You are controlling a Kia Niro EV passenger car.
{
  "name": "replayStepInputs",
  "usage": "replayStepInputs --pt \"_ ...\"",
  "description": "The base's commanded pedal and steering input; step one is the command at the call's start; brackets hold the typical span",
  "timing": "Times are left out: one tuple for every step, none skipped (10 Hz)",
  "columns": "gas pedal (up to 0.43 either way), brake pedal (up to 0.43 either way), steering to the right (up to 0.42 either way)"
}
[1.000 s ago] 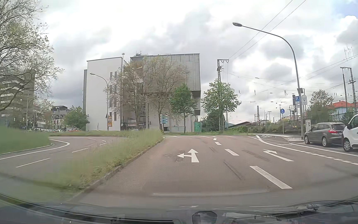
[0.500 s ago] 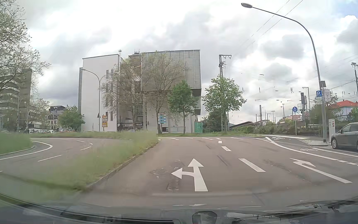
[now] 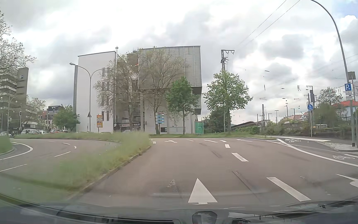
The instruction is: Follow the waypoints while adhering to traffic rules and regulations
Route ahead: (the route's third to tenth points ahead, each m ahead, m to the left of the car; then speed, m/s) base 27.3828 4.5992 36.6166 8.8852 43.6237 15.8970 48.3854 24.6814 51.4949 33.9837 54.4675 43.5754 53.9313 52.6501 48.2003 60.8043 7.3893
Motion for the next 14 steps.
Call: replayStepInputs --pt "0.067 0.0 0.001" --pt "0.067 0.0 0.001" --pt "0.067 0.0 0.001" --pt "0.067 0.0 0.0" --pt "0.067 0.0 0.001" --pt "0.067 0.0 0.0" --pt "0.067 0.0 -0.002" --pt "0.067 0.0 -0.008" --pt "0.067 0.0 -0.018" --pt "0.067 0.0 -0.027" --pt "0.067 0.0 -0.031" --pt "0.067 0.0 -0.031" --pt "0.067 0.0 -0.032" --pt "0.067 0.0 -0.035"
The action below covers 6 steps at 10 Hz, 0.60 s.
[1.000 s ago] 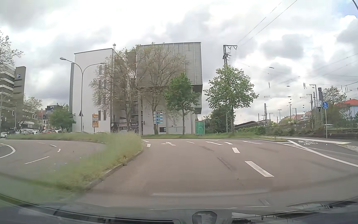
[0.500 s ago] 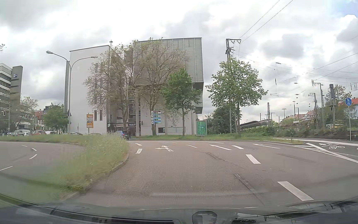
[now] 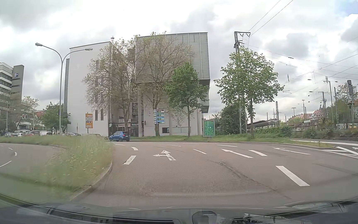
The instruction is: Follow the waypoints while adhering to traffic rules and regulations
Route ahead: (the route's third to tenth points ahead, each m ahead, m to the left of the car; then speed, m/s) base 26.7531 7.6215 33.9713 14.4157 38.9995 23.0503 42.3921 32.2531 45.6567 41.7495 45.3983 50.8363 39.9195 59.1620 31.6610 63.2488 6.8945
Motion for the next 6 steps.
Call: replayStepInputs --pt "0.067 0.0 -0.041" --pt "0.067 0.0 -0.05" --pt "0.067 0.0 -0.054" --pt "0.067 0.0 -0.062" --pt "0.067 0.0 -0.071" --pt "0.067 0.0 -0.082"
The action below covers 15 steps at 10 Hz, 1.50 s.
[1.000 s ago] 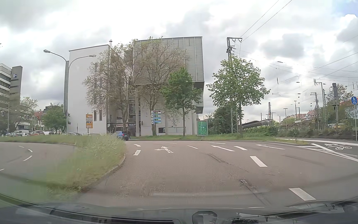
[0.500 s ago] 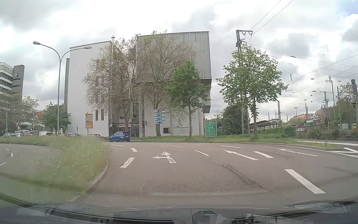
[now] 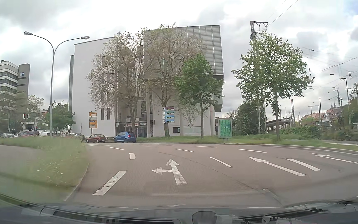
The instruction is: Follow the waypoints while adhering to traffic rules and regulations
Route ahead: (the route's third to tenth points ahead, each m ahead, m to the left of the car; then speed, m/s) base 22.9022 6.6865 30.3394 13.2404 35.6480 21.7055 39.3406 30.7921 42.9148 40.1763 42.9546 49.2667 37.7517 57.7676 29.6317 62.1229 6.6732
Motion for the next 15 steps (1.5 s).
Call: replayStepInputs --pt "0.067 0.0 -0.094" --pt "0.059 0.0 -0.104" --pt "0.039 0.0 -0.118" --pt "0.008 0.0 -0.129" --pt "0.0 0.0 -0.144" --pt "0.0 0.0 -0.156" --pt "0.0 0.0 -0.164" --pt "0.0 0.0 -0.17" --pt "0.0 0.0 -0.17" --pt "0.0 0.0 -0.169" --pt "0.0 0.0 -0.169" --pt "0.0 0.0 -0.169" --pt "0.0 0.0 -0.169" --pt "0.0 0.0 -0.167" --pt "0.0 0.0 -0.164"
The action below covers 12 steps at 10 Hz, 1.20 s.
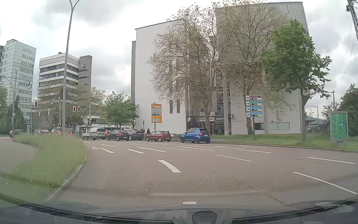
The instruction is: Follow the waypoints while adhering to traffic rules and regulations
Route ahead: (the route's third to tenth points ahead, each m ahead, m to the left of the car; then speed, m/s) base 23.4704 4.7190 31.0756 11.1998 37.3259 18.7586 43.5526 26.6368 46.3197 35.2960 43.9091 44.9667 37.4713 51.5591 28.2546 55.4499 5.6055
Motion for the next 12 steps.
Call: replayStepInputs --pt "0.0 0.0 -0.163" --pt "0.0 0.0 -0.161" --pt "0.0 0.0 -0.158" --pt "0.0 0.0 -0.157" --pt "0.0 0.0 -0.155" --pt "0.0 0.0 -0.154" --pt "0.0 0.0 -0.154" --pt "0.0 0.0 -0.153" --pt "0.0 0.0 -0.15" --pt "0.0 0.0 -0.146" --pt "0.0 0.0 -0.139" --pt "0.0 0.0 -0.133"
